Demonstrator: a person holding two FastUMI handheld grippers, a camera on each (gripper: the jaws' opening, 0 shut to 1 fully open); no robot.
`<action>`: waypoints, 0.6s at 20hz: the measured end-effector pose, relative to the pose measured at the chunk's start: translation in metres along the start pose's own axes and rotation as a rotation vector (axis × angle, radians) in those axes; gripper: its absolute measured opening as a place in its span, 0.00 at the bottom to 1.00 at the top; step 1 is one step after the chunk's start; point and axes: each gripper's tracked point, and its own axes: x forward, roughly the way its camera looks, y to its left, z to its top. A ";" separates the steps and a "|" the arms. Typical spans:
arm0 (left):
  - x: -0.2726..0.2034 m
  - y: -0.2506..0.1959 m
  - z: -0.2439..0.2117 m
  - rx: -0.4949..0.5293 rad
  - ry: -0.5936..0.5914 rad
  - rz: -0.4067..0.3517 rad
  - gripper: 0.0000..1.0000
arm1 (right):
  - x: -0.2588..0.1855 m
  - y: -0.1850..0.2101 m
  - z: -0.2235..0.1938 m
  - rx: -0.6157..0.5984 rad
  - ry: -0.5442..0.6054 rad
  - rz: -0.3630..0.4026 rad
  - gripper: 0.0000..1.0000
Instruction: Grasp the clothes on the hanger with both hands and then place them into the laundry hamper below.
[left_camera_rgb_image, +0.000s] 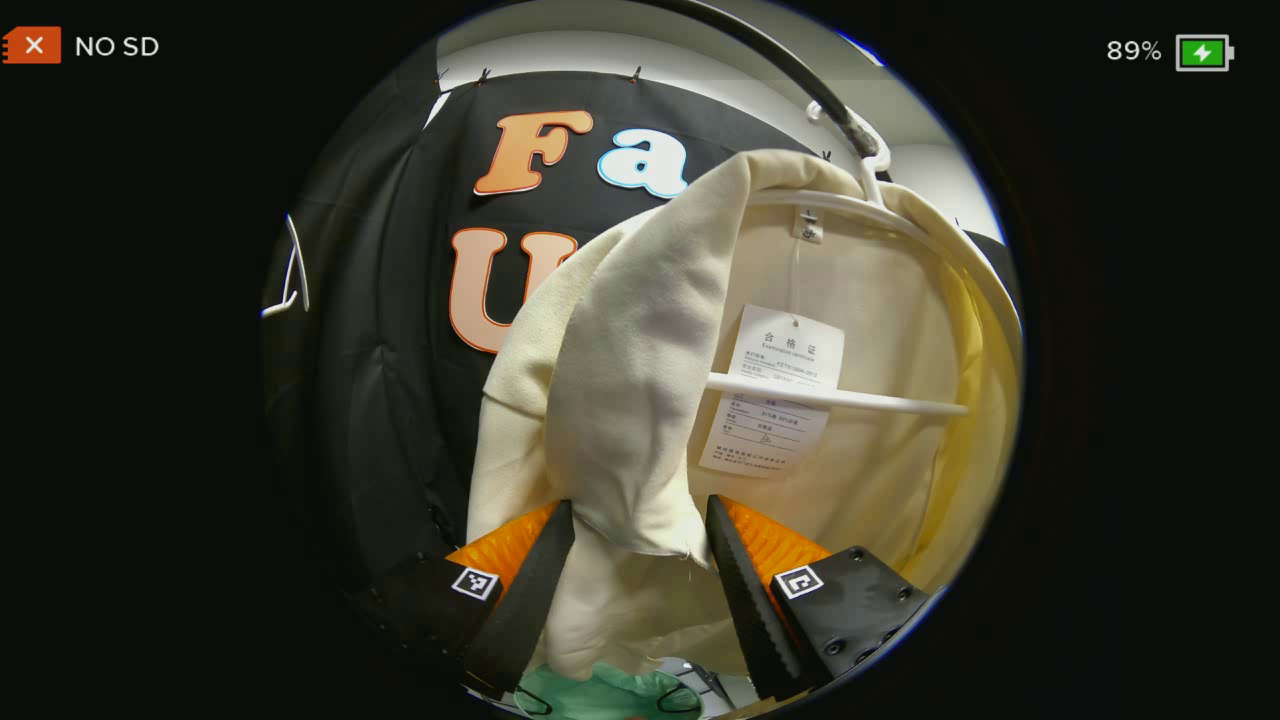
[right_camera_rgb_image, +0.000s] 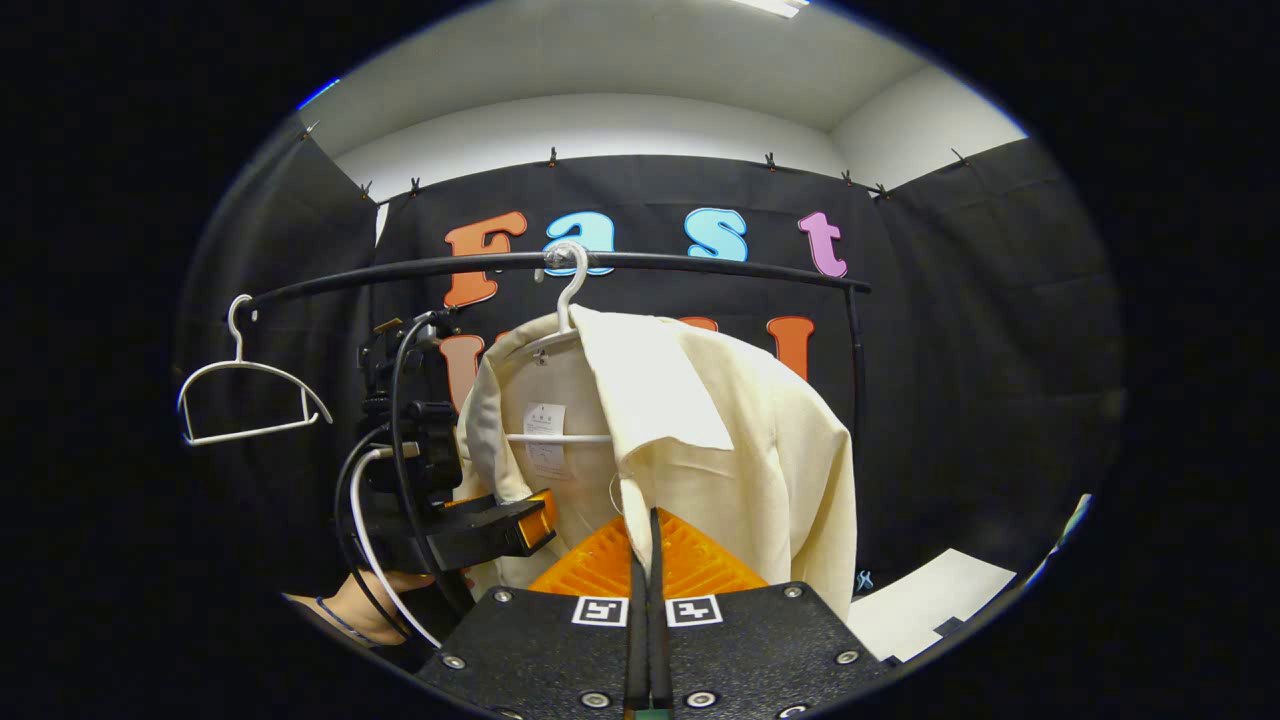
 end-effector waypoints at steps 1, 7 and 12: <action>0.001 0.001 -0.003 -0.022 0.004 -0.004 0.82 | 0.001 0.000 -0.001 0.001 0.001 0.002 0.00; -0.003 0.014 -0.026 -0.091 0.105 -0.006 0.32 | 0.007 -0.006 -0.006 0.008 0.017 -0.012 0.00; -0.034 0.022 -0.012 -0.118 0.112 -0.062 0.03 | 0.015 -0.005 -0.016 0.038 0.053 -0.008 0.02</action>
